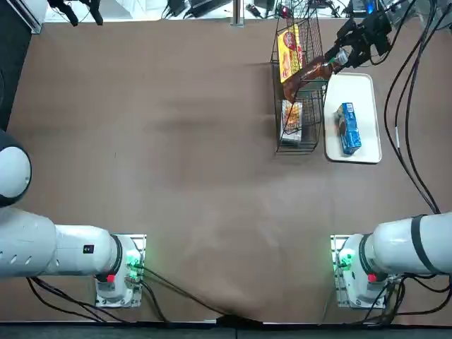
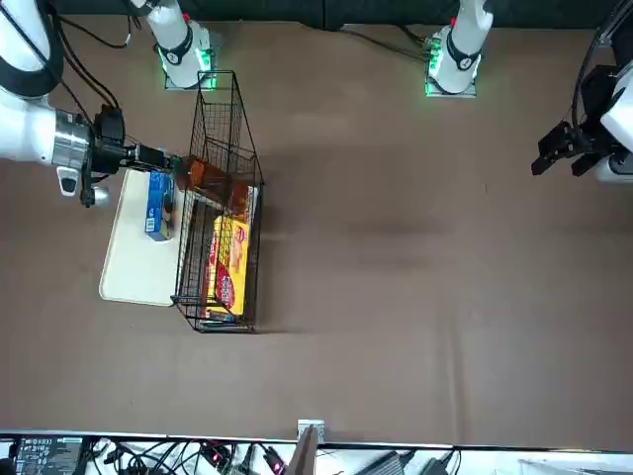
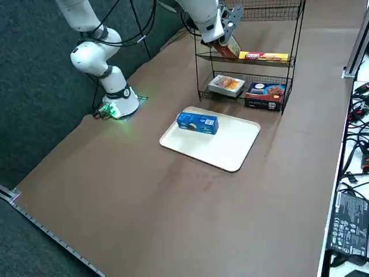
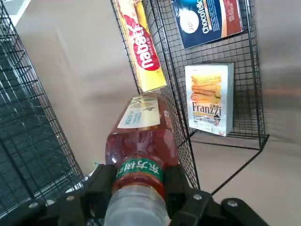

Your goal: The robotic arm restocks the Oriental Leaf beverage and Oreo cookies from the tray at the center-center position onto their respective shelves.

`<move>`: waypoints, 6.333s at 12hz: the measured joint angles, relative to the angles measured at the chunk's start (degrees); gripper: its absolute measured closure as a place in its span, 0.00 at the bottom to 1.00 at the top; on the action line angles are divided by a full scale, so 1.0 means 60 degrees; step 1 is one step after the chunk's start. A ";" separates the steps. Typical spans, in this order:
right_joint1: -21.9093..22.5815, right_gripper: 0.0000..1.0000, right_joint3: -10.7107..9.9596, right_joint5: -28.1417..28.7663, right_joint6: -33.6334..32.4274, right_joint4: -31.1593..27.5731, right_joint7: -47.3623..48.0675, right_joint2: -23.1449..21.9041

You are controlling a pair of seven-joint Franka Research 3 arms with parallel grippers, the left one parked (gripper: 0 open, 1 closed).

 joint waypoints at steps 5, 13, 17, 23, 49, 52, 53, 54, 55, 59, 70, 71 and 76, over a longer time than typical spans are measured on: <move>0.0219 0.41 0.0011 0.0000 0.0249 -0.0089 0.0102 0.0004; 0.0551 0.41 0.0021 0.0104 0.0795 -0.0374 0.0121 0.0041; 0.0549 0.24 0.0013 0.0120 0.0806 -0.0366 0.0121 0.0051; 0.0537 0.00 -0.0037 0.0130 0.0801 -0.0269 0.0108 0.0049; 0.0139 0.00 -0.0188 -0.1208 0.0424 0.0084 0.0085 0.0212; 0.0060 0.00 -0.0190 -0.1298 0.0425 0.0140 0.0085 0.0214; 0.0048 0.00 -0.0191 -0.1310 0.0425 0.0214 0.0085 0.0219; 0.0034 0.00 -0.0191 -0.1334 0.0425 0.0306 0.0085 0.0230; 0.0016 0.00 -0.0191 -0.1348 0.0425 0.0389 0.0085 0.0246; -0.0084 0.00 -0.0196 -0.1351 0.0435 0.0731 0.0104 0.0357; -0.0832 0.01 -0.0234 -0.3944 0.1251 0.1809 0.0117 0.1665; -0.0828 0.01 -0.0234 -0.4411 0.1306 0.1809 0.0115 0.1762; -0.0610 0.00 -0.0150 -0.6203 0.1812 0.1378 0.0114 0.2177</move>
